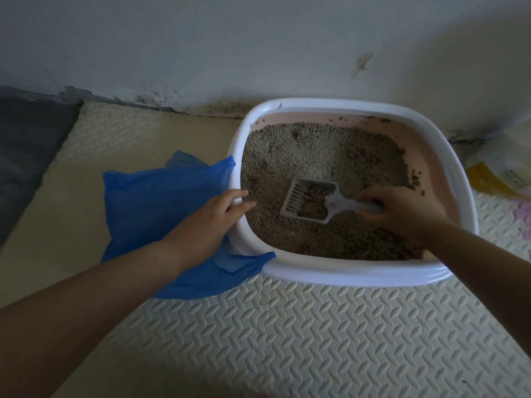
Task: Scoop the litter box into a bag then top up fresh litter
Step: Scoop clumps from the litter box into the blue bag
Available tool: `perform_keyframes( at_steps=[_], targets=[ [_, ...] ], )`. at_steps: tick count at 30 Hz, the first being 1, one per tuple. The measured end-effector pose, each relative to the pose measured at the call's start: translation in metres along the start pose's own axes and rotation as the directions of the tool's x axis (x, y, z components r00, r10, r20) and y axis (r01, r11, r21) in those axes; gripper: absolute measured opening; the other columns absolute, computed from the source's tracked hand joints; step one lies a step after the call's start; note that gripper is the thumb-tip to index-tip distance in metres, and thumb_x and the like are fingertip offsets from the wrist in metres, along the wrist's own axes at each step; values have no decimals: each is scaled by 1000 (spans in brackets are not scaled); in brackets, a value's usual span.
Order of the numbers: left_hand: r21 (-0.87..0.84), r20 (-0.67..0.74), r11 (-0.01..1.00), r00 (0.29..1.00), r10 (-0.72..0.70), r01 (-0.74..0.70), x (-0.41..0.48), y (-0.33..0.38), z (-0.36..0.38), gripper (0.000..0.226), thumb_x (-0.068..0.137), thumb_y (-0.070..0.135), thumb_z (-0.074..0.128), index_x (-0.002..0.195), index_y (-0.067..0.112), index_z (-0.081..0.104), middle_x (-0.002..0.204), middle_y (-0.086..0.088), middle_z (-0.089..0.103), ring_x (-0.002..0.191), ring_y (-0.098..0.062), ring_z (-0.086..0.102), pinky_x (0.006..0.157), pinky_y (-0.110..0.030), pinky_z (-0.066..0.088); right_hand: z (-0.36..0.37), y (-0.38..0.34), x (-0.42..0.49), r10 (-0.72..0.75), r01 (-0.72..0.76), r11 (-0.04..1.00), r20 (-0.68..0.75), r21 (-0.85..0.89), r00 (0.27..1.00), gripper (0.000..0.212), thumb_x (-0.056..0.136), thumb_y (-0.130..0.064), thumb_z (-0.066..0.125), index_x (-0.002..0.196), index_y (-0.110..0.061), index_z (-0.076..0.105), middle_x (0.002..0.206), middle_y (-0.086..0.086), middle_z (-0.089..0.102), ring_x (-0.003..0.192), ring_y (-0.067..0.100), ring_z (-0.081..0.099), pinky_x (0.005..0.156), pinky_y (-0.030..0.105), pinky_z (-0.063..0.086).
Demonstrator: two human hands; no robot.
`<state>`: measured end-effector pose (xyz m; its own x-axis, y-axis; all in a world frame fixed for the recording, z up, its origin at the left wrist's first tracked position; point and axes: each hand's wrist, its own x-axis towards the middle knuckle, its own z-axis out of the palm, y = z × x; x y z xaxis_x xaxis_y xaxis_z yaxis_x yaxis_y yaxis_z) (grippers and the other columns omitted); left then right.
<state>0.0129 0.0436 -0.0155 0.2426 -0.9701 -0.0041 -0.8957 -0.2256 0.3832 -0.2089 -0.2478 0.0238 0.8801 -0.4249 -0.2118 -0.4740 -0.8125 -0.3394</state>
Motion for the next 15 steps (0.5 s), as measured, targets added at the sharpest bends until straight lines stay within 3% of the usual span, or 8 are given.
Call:
perform_keyframes(
  at_steps=[7,15],
  targets=[
    [-38,-15,999,1000,12,-12,-3,-3,3,81,74,-24,50,141,20,40,150,4,22,133,-21,35,96,-35,47,14,-40,45,-11,15,998,62,-60,998,13,88,-31,59,92,-22,68,70,0,63,58,15,56,52,26,40],
    [-37,-3,999,999,33,-33,-2,-8,5,89,71,-21,60,141,27,33,151,5,21,131,-22,37,94,-38,50,35,-54,98,-17,18,1000,49,-2,999,20,88,-34,61,105,-24,62,75,-2,61,57,11,52,53,23,41]
  ],
)
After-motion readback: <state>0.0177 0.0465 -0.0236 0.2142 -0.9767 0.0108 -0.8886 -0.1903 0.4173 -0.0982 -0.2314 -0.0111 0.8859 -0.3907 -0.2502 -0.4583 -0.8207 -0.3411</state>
